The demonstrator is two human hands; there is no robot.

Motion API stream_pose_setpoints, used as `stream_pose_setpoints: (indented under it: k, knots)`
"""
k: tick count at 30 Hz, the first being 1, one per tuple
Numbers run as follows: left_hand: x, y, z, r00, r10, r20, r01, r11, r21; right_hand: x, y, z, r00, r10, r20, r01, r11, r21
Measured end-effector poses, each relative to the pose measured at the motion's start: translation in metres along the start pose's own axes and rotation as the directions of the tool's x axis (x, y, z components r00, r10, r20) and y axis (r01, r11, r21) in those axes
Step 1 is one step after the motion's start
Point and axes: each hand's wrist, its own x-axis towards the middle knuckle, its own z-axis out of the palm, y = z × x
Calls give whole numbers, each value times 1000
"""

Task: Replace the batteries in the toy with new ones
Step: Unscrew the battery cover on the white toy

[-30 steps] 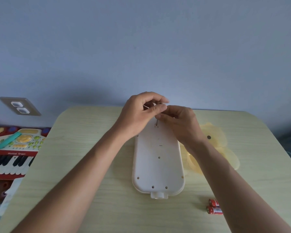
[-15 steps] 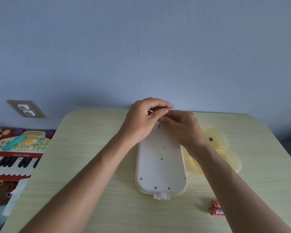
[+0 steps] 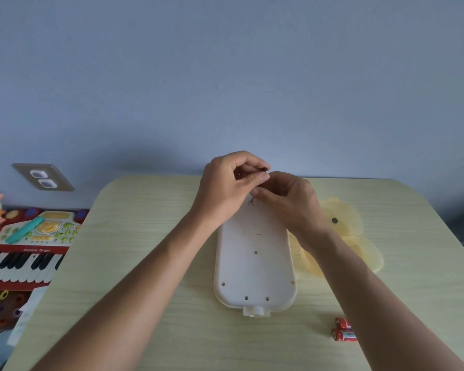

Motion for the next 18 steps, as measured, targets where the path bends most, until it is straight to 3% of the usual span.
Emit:
stream_pose_setpoints:
  k: [4,9,14,18]
  knots:
    - [-1,4,7,1000,7,-4,-7,998,59,1,0,1,994,26,-102,-28,999,-15]
    - [-19,-3,0,1000,-1,-22,6,977,213,-2,-5,2,995,52,-80,-51,999,9]
    - [-45,-15,-1,993,-114,36,76,835,545,-3,-14,-8,988,60,-145,-51,997,65]
    - [-51,-18,3,992,-102,69,35,772,635,-7,-11,-12,979,151,-134,-151,988,8]
